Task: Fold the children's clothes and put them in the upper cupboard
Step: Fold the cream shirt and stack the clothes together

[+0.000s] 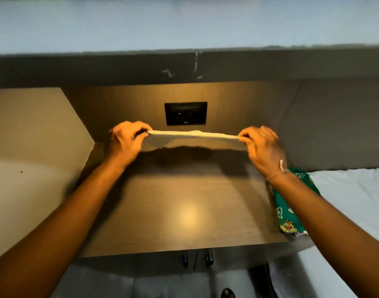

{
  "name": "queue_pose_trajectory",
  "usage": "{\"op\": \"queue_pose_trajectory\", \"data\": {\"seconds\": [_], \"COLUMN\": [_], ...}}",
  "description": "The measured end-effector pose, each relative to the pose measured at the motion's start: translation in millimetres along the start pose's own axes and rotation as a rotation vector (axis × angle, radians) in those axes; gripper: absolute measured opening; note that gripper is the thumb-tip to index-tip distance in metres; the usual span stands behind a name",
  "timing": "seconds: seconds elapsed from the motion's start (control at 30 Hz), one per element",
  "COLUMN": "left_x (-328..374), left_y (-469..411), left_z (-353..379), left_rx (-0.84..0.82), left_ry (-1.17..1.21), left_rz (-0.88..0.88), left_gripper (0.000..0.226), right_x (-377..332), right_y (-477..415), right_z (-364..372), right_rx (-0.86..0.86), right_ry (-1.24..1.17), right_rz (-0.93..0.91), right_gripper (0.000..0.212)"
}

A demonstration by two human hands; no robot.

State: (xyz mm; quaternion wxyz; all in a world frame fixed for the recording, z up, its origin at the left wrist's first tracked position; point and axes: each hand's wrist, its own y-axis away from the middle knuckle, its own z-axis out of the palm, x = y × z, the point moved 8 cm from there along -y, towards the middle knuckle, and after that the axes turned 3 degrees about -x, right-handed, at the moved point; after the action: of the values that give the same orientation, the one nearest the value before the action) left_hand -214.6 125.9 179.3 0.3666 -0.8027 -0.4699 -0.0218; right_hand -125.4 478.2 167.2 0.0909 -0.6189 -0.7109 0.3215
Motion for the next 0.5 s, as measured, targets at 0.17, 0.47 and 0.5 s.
{"op": "queue_pose_trajectory", "data": {"seconds": [0.17,0.47,0.5], "left_x": [-4.6,0.9,6.3], "left_y": [104.6,212.0,202.7], "left_z": [43.5,67.0,73.6], "left_rx": [-0.229,-0.432,-0.434], "left_ry": [-0.064,0.005,0.023], "left_rz": [-0.028,-0.018,-0.025], "left_gripper": [0.03,0.028,0.036], "right_x": [-5.7,-19.7,-26.7], "right_y": [95.2,180.2,171.2], "right_z": [49.0,79.6,83.7], "right_rx": [-0.354,-0.621,-0.614], "right_ry": [-0.004,-0.063,-0.08], "right_rz": [0.047,0.09,0.091], "right_gripper": [0.014,0.03,0.038]}}
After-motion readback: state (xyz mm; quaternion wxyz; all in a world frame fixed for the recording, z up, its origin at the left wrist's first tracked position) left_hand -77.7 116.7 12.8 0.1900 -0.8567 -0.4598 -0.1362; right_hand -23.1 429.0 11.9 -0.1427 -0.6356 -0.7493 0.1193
